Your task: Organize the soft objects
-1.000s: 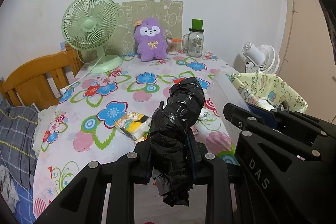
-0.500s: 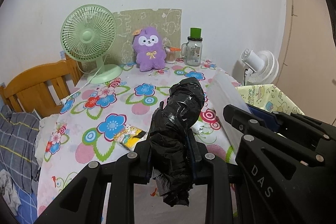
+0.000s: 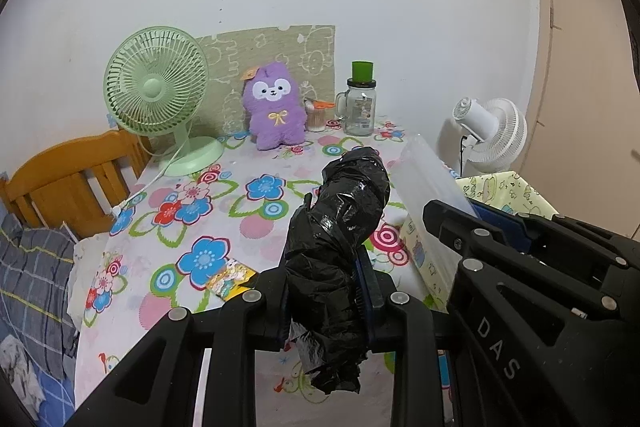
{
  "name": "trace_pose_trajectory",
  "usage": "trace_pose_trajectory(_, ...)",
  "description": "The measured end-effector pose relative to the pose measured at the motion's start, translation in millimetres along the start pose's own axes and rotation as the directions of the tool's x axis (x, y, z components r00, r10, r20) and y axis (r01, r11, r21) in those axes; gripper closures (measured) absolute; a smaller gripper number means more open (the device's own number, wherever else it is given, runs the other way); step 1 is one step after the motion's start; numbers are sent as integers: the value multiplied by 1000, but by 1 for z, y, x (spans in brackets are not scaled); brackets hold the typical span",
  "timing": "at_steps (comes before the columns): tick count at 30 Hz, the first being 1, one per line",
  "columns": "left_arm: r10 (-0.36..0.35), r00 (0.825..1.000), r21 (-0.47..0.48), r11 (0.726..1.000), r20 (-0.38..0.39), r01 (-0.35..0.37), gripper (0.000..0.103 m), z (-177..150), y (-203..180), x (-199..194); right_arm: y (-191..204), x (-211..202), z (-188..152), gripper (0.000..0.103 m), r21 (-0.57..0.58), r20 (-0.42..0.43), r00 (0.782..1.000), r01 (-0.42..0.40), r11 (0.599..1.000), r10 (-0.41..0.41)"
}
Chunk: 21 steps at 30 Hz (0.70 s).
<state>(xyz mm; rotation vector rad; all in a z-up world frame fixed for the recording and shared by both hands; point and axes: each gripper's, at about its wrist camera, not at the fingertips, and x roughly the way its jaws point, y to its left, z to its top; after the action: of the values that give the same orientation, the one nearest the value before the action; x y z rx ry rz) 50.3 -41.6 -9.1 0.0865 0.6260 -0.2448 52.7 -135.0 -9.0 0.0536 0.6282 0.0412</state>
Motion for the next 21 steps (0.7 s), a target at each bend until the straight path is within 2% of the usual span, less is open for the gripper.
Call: trace_pose_trajectory(21, -44, 999, 31, 999, -14, 44, 77, 14, -39, 22, -43, 1, 7, 86, 21, -8, 999, 43, 999, -43)
